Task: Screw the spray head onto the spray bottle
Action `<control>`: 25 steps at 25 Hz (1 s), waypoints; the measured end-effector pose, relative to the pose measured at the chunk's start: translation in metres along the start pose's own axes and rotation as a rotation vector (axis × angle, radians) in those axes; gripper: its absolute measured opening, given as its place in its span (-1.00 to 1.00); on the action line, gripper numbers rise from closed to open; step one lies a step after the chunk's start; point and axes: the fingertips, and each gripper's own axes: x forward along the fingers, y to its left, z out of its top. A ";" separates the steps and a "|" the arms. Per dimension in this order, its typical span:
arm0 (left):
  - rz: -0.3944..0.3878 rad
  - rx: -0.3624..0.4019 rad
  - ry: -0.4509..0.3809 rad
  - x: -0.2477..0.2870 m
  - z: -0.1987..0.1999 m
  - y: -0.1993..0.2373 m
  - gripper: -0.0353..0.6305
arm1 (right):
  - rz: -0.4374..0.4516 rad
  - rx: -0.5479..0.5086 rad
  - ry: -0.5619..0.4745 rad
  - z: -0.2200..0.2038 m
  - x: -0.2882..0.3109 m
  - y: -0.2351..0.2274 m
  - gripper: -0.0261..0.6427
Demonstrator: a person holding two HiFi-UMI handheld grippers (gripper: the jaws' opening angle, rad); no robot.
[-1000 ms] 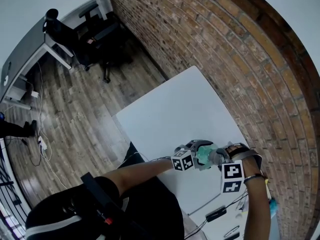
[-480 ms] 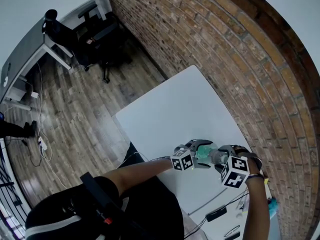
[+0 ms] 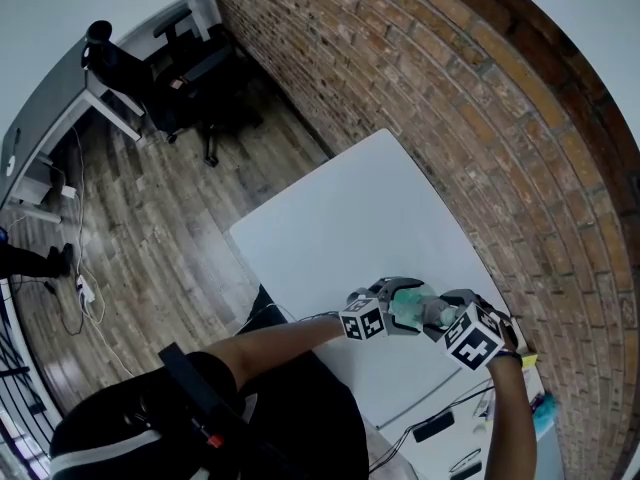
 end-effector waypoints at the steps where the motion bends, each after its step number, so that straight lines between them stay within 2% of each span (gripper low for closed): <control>1: 0.001 0.000 -0.001 0.000 0.000 0.000 0.57 | -0.001 0.032 -0.008 0.000 0.000 -0.001 -0.11; 8: -0.001 -0.004 0.000 -0.001 0.000 -0.001 0.57 | -0.021 0.248 -0.069 -0.003 -0.001 -0.005 -0.11; 13: -0.004 -0.006 -0.002 -0.001 0.001 0.000 0.57 | 0.009 0.383 -0.114 -0.002 0.000 -0.008 -0.11; 15: -0.002 -0.010 -0.001 -0.001 0.000 0.001 0.57 | 0.016 0.362 -0.129 -0.002 0.000 -0.007 -0.11; 22: 0.002 -0.009 0.000 0.000 0.002 0.003 0.57 | -0.013 0.178 -0.120 -0.001 -0.009 -0.005 -0.10; 25: -0.003 -0.017 0.001 0.001 0.001 0.000 0.57 | 0.004 0.138 -0.170 0.009 -0.024 -0.001 -0.10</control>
